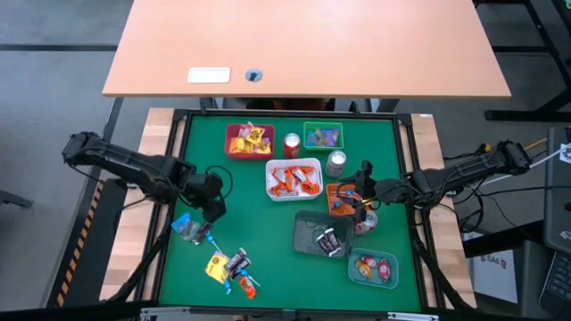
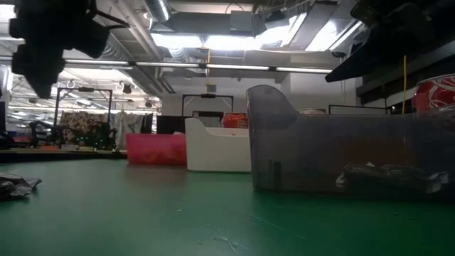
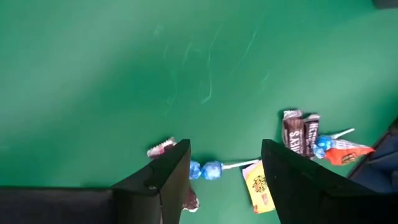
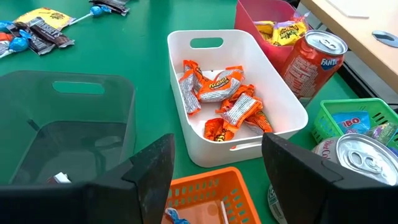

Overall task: Sort candy
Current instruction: Put the brown chocolate bar into the black bin

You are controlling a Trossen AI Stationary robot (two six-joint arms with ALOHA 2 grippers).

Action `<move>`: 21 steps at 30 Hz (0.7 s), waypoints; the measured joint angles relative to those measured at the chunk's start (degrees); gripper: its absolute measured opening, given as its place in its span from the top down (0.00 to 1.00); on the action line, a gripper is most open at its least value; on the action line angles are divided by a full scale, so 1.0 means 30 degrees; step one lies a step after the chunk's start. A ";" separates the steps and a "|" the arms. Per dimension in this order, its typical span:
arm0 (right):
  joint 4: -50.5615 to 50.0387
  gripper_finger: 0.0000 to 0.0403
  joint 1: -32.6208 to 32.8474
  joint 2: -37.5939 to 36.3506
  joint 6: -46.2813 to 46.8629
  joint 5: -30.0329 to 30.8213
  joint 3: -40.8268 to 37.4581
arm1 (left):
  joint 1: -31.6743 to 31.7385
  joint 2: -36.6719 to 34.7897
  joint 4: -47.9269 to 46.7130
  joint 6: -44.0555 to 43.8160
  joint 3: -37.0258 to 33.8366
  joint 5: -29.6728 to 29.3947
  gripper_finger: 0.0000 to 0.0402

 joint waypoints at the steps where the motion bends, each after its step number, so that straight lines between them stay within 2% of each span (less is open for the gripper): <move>1: 0.0000 0.40 -0.0002 0.0000 0.0000 -0.0001 0.0000 | -0.0366 0.0098 -0.0029 -0.0412 0.0000 -0.0192 0.54; 10: 0.0000 0.40 0.0000 0.0000 0.0000 -0.0007 0.0007 | -0.2926 0.2329 -0.0083 -0.2157 -0.0007 -0.0305 0.54; 21: 0.0000 0.40 0.0000 0.0000 0.0000 -0.0015 0.0007 | -0.3652 0.6356 -0.0063 -0.2341 -0.0007 -0.0329 0.54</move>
